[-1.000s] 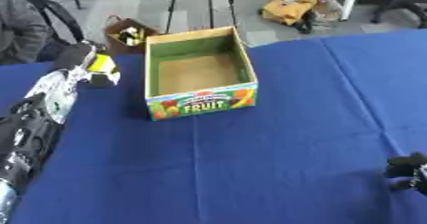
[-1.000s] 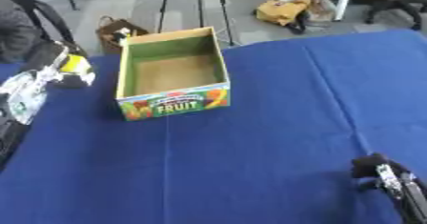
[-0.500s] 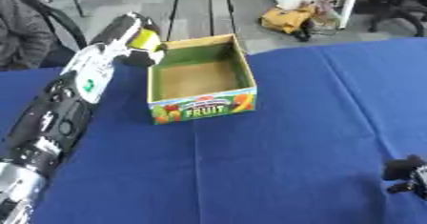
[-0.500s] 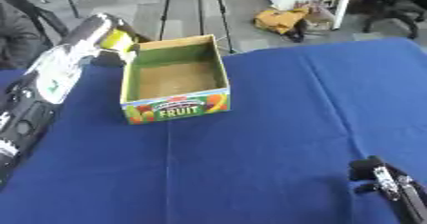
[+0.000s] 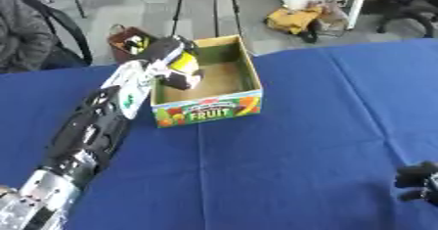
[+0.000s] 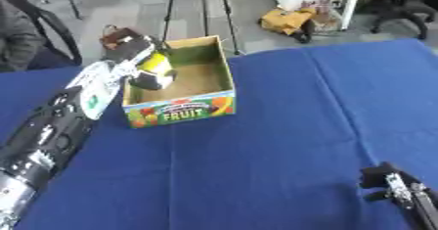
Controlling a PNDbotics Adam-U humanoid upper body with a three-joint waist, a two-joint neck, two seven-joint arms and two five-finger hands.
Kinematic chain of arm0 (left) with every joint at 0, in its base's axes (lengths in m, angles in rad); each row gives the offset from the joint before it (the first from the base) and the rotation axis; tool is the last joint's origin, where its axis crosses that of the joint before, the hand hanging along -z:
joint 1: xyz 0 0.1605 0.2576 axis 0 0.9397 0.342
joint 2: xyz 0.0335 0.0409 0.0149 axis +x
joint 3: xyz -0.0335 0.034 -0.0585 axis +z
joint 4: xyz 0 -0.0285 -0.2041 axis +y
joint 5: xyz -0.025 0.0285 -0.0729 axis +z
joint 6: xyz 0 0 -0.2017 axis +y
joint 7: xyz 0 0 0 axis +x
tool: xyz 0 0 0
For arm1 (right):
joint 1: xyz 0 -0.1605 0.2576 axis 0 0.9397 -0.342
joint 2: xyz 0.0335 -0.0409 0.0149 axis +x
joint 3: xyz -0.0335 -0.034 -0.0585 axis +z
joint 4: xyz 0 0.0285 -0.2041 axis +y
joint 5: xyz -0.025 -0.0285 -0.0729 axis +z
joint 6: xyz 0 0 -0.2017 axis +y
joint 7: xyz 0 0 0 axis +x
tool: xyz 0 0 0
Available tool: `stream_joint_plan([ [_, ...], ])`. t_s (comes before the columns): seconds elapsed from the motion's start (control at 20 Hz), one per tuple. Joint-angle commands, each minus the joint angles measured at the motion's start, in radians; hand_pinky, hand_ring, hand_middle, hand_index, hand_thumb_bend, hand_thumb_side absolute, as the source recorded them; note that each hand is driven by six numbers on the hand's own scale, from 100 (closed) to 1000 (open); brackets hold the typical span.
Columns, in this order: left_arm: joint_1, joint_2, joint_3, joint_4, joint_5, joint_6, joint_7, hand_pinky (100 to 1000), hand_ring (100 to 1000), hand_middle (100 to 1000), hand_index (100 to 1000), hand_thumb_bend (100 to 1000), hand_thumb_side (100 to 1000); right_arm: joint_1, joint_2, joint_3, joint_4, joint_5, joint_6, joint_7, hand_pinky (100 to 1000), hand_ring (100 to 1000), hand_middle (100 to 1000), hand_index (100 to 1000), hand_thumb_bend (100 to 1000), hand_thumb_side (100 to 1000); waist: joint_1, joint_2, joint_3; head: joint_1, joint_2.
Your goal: Pick up objects on the table and place them in the box.
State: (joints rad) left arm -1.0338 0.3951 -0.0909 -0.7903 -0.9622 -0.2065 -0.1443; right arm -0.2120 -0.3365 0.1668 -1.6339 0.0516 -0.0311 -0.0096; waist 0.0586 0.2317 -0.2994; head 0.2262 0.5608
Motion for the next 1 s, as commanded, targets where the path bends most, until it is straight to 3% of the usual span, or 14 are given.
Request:
stream_joint_plan([
  [0.05,-0.015,0.013,0.000,-0.005,-0.050,-0.020,-0.001,620,414,518,797,165,167,-0.011,-0.006,-0.004,-0.009,-0.007,-0.001,-0.001,562,655,592,697,100,986,-0.006,-0.017,0.002,-0.003,-0.006],
  [0.1,-0.015,0.011,0.004,-0.004,-0.065,-0.024,0.001,620,414,518,797,165,167,-0.011,-0.006,-0.004,-0.009,-0.007,-0.001,-0.001,562,655,592,697,100,986,-0.006,-0.017,0.003,-0.003,-0.006],
  [0.15,-0.011,0.010,0.003,-0.008,-0.080,-0.030,0.004,823,797,789,874,837,691,-0.011,-0.005,-0.004,-0.009,-0.007,-0.001,-0.002,562,654,592,697,100,986,-0.007,-0.017,0.006,-0.005,-0.006],
  [0.2,-0.004,0.012,0.001,-0.019,-0.090,-0.040,0.013,867,850,835,883,917,745,-0.010,-0.004,-0.005,-0.009,-0.008,-0.001,-0.003,561,654,592,696,100,986,-0.008,-0.018,0.010,-0.008,-0.006],
  [0.35,0.012,0.020,0.015,-0.053,-0.084,-0.071,0.051,910,914,893,898,995,823,-0.006,-0.003,-0.007,-0.009,-0.008,0.000,-0.006,561,654,591,696,100,985,-0.011,-0.020,0.020,-0.012,-0.004],
  [0.55,0.032,0.030,0.031,-0.115,-0.035,-0.086,0.107,924,949,929,912,948,943,-0.003,-0.001,-0.008,-0.008,-0.009,0.001,-0.010,559,653,591,695,100,984,-0.016,-0.024,0.037,-0.018,-0.001],
  [1.0,0.148,0.065,0.076,-0.315,0.095,-0.162,0.238,841,893,847,848,742,902,0.011,0.004,-0.017,-0.006,-0.011,0.004,-0.022,557,651,589,693,100,982,-0.027,-0.029,0.107,-0.040,0.011],
])
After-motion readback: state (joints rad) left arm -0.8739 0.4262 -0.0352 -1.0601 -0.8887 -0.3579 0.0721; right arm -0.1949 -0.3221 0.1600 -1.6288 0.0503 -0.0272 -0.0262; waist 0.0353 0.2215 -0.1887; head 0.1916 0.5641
